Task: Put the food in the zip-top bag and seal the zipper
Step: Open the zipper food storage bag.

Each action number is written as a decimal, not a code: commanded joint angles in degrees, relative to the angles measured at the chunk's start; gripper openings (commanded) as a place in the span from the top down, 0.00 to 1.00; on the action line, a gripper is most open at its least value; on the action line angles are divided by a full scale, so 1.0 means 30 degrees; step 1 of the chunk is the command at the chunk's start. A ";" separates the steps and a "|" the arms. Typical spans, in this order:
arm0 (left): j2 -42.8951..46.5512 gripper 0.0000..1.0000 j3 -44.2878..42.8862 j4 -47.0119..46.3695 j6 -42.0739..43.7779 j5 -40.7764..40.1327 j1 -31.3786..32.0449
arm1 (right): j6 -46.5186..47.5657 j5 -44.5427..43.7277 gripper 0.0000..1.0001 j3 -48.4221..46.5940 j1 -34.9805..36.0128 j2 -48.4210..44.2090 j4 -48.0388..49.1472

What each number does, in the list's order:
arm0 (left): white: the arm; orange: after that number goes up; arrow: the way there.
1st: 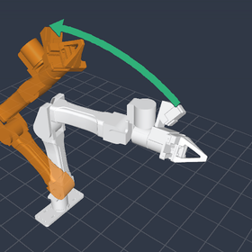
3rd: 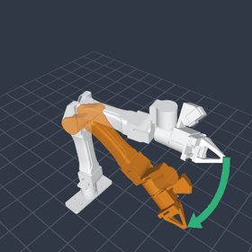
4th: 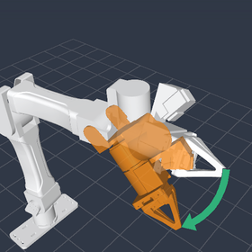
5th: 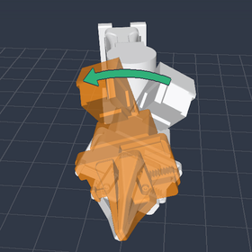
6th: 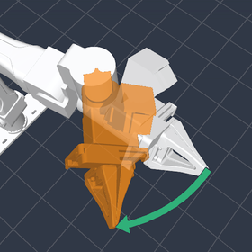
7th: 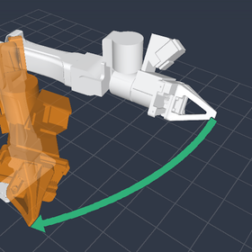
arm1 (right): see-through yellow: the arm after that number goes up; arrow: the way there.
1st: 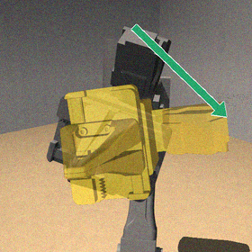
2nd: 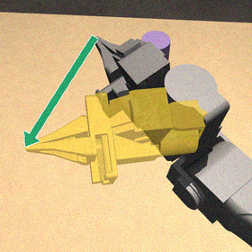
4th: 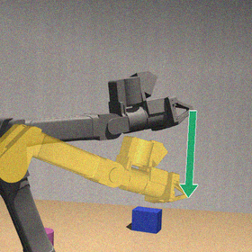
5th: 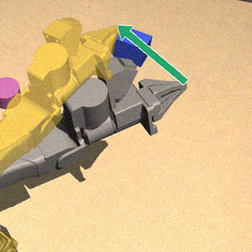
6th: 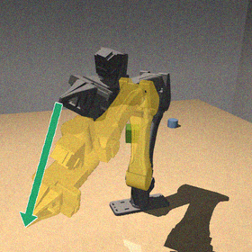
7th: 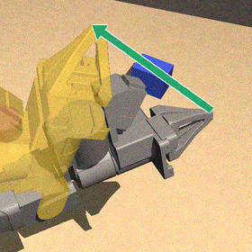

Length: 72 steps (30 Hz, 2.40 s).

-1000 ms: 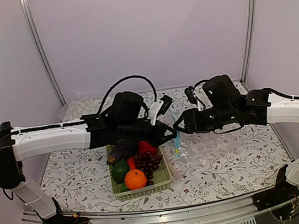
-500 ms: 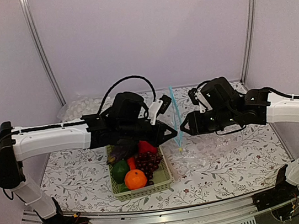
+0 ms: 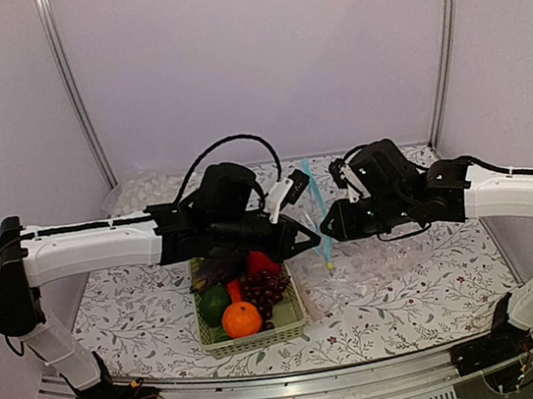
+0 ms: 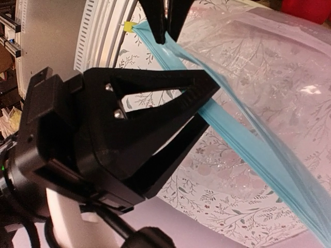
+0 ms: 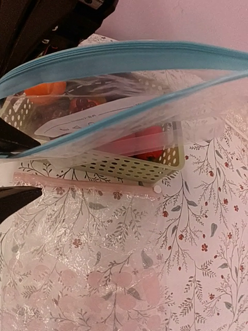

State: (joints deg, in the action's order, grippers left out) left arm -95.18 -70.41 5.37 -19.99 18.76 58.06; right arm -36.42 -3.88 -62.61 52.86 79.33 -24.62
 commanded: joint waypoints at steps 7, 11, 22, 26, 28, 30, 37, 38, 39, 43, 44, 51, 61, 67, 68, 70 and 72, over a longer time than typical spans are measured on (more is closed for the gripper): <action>0.0221 1.00 0.0885 -0.0263 -0.0258 -0.1156 -0.0123 | -0.0314 -0.1430 1.00 -0.0301 0.0036 0.0052 0.0497; 0.0922 1.00 0.2171 -0.0395 -0.2243 -0.3723 -0.0656 | -0.0512 -0.2977 1.00 -0.0224 0.0022 -0.0644 -0.0404; 0.0547 0.94 0.4070 -0.3693 -0.5855 -0.3582 -0.1743 | 0.0342 -0.2081 1.00 -0.0945 0.0142 -0.0444 -0.1660; -0.0110 0.76 0.3394 -0.4151 -0.5907 -0.2671 -0.1805 | 0.0420 -0.1890 1.00 -0.1115 0.0355 0.0125 -0.1668; -0.0296 0.62 0.3074 -0.4404 -0.5891 -0.2282 -0.1876 | 0.0401 -0.1818 1.00 -0.1173 0.0441 0.0334 -0.1673; -0.0403 0.48 0.2771 -0.4511 -0.5851 -0.2184 -0.1943 | 0.0340 -0.1783 1.00 -0.1218 0.0527 0.0474 -0.1622; -0.0503 0.17 0.2508 -0.5900 -0.6023 -0.1325 -0.2187 | 0.0581 -0.1695 1.00 -0.1475 0.0646 0.0837 -0.1775; -0.0476 0.15 0.2492 -0.6203 -0.6030 -0.1046 -0.2179 | 0.0594 -0.1653 1.00 -0.1512 0.0655 0.0906 -0.1789; -0.0487 0.13 0.2468 -0.6438 -0.6064 -0.0839 -0.2167 | 0.0598 -0.1598 1.00 -0.1539 0.0660 0.0960 -0.1773; -0.0924 0.10 0.2050 -0.6698 -0.6162 -0.0310 -0.2157 | 0.0607 -0.1424 1.00 -0.1575 0.0682 0.1136 -0.1606; -0.1100 0.10 0.1856 -0.6683 -0.6190 -0.0169 -0.2157 | 0.0622 -0.1390 1.00 -0.1598 0.0682 0.1150 -0.1581; -0.2095 0.08 0.0710 -0.6511 -0.6123 -0.0042 -0.2055 | 0.0690 -0.1372 1.00 -0.1642 0.0757 0.1184 -0.1578; -0.3099 0.14 -0.1202 -0.2293 -0.4881 -0.2593 -0.1610 | 0.0946 -0.2156 1.00 -0.1911 0.1012 0.1253 -0.2197; -0.2607 0.25 -0.0877 -0.0664 -0.4688 -0.4153 -0.1542 | 0.0922 -0.2735 1.00 -0.2023 0.1082 0.1272 -0.2582; -0.2508 0.27 -0.0787 -0.0560 -0.4721 -0.4282 -0.1542 | 0.0921 -0.2799 1.00 -0.2042 0.1083 0.1246 -0.2597; -0.2418 0.36 -0.0582 -0.0473 -0.4830 -0.4431 -0.1534 | 0.0943 -0.2841 1.00 -0.2044 0.1116 0.1215 -0.2603; -0.2402 0.49 -0.0354 -0.0623 -0.5040 -0.4339 -0.1542 | 0.0950 -0.2852 1.00 -0.2053 0.1133 0.1256 -0.2618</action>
State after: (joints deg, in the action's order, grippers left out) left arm -103.44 -72.95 1.21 -34.74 7.77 52.88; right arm -34.37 -10.79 -67.13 55.53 82.39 -31.16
